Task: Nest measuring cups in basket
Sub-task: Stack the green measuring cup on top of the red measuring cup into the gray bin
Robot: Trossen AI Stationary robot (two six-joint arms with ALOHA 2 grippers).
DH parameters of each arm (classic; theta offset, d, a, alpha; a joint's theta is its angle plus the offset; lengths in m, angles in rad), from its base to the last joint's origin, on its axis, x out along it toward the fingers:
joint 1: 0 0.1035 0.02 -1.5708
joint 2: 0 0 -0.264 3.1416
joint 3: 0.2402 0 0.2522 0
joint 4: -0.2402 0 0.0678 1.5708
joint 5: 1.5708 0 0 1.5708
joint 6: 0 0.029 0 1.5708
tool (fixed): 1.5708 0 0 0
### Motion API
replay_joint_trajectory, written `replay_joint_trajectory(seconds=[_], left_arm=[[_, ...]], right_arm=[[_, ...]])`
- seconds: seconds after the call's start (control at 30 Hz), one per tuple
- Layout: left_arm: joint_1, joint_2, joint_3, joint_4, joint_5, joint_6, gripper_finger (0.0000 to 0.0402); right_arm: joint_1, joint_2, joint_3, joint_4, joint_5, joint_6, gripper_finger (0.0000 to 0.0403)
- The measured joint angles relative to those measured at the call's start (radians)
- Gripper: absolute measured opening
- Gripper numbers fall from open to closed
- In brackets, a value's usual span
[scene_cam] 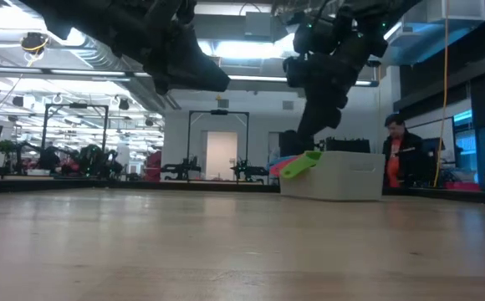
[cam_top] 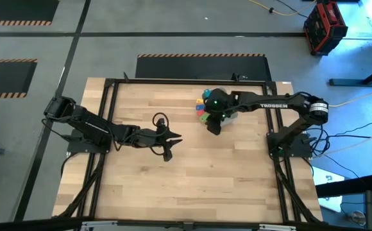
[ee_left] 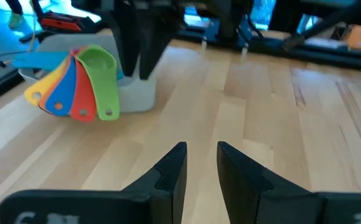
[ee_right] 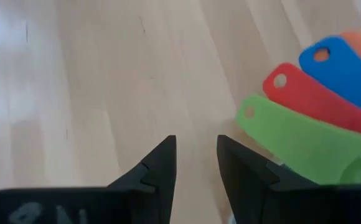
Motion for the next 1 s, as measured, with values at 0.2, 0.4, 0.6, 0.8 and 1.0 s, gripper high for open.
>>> replay_joint_trajectory(seconds=[0.2, 0.4, 0.6, 0.8, 1.0], left_arm=[[0.057, 0.021, 0.000, 0.091, 0.014, 0.000, 0.0082], [0.142, 0.152, 0.044, 0.255, 0.159, 0.009, 0.0082], [0.192, 0.359, 0.240, 0.281, 0.243, 0.104, 0.0082], [0.225, 0.501, 0.417, 0.133, 0.273, 0.129, 0.0082], [0.257, 0.582, 0.501, -0.011, 0.272, 0.129, 0.0082]], right_arm=[[0.000, 0.000, 0.046, -0.001, 0.008, -0.121, 0.0122], [-0.017, 0.000, 0.168, -0.157, 0.118, -0.258, 0.0122], [-0.103, 0.000, 0.247, -0.236, 0.415, -0.399, 0.0122], [-0.244, 0.000, 0.248, -0.206, 0.399, -0.473, 0.0122], [-0.337, 0.009, 0.248, -0.169, 0.256, -0.489, 0.0122]])
